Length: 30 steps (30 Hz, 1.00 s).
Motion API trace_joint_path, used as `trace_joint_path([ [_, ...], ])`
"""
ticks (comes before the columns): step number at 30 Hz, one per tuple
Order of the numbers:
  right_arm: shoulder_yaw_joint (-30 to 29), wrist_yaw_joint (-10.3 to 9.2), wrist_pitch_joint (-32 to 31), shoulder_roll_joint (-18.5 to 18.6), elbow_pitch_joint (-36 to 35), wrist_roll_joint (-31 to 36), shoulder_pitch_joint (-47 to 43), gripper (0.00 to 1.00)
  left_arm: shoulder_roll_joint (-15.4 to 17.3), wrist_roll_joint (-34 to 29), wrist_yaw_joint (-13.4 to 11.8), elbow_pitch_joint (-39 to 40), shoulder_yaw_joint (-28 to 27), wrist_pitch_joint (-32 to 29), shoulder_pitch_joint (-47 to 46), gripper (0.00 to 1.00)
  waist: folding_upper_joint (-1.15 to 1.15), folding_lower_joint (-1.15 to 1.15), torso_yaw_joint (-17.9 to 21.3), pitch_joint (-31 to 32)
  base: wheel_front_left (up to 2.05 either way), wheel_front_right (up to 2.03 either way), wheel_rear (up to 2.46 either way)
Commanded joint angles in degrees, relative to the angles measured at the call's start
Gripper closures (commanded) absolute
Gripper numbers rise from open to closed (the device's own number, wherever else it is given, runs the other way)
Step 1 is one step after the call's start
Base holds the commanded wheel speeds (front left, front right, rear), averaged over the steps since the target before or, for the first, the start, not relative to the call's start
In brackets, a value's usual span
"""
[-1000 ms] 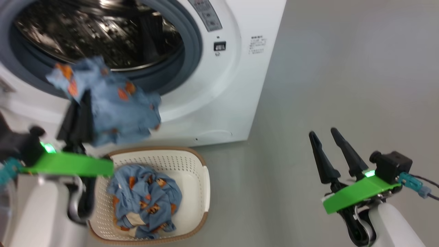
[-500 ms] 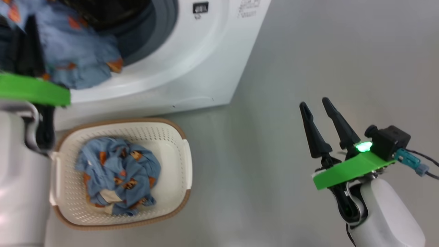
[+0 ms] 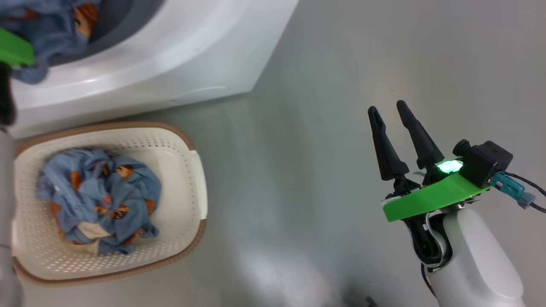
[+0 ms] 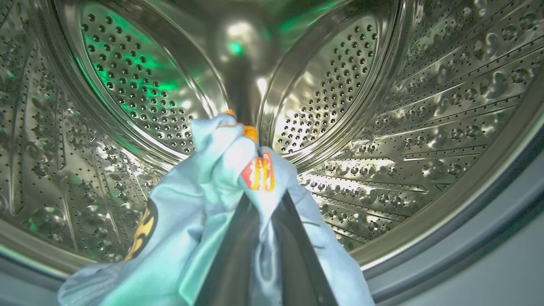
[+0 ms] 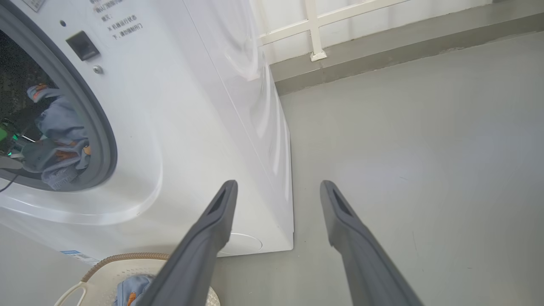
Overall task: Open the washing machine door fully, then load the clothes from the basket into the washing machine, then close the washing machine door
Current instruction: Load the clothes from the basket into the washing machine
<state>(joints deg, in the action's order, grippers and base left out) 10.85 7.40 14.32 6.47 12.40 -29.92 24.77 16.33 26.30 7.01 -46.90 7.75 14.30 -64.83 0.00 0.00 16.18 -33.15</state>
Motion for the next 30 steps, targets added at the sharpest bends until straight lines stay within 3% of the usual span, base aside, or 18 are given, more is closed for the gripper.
trace_joint_path([
  [1, 1.2, 0.09, 0.7, -0.5, -1.7, -0.1, 0.0, 0.00, 3.2, -0.9, 0.4, 0.3, -0.4, 0.5, -2.4, 1.00, 0.00, 0.00, 2.2, -2.6, 0.00, 0.00, 0.00],
  [11, 2.2, 0.09, 0.7, -1.7, -1.6, -0.4, 0.8, 0.00, 5.6, -3.9, 0.5, -7.5, 3.6, 0.6, -15.2, 1.00, 0.00, 0.00, 5.6, -6.0, 0.00, 0.00, 0.00],
  [16, 2.0, 0.09, 0.7, -1.9, -1.8, -0.4, 1.0, 0.00, 6.1, -5.3, 0.5, -3.5, 2.4, 0.7, -19.1, 1.00, 0.00, 0.00, 6.2, -7.2, 0.00, 0.00, 0.00],
  [25, 2.0, 0.09, 0.7, -2.2, -1.7, -0.1, 1.2, 0.00, 5.1, -7.5, -0.1, -0.7, -0.8, 0.7, -17.5, 1.00, 0.00, 0.00, 5.7, -7.5, 0.00, 0.00, 0.00],
  [26, 2.1, 0.09, 0.7, -2.3, -1.7, -0.1, 1.3, 0.00, 4.8, -7.6, -0.1, -1.2, -1.1, 0.7, -16.9, 0.62, 0.00, 0.00, 5.5, -7.4, 0.00, 0.00, 0.00],
  [27, 2.1, 0.09, 0.7, -2.3, -1.6, -0.1, 1.3, 0.00, 4.5, -7.8, -0.1, -1.6, -1.2, 0.7, -16.5, 0.45, 0.00, 0.00, 5.2, -7.3, 0.00, 0.00, 0.00],
  [28, 2.2, 0.09, 0.7, -2.3, -1.6, 0.0, 1.4, 0.00, 4.3, -7.9, -0.1, -1.8, -1.5, 0.7, -16.0, 0.04, 0.00, 0.00, 5.0, -7.3, 0.00, 0.00, 0.00],
  [30, 2.1, 0.09, 0.7, -2.2, -1.5, 0.1, 1.4, 0.00, 3.7, -8.0, -0.1, -2.4, -1.9, 0.7, -14.9, 0.00, 0.00, 0.00, 4.4, -6.9, 0.00, 0.00, 0.00],
])
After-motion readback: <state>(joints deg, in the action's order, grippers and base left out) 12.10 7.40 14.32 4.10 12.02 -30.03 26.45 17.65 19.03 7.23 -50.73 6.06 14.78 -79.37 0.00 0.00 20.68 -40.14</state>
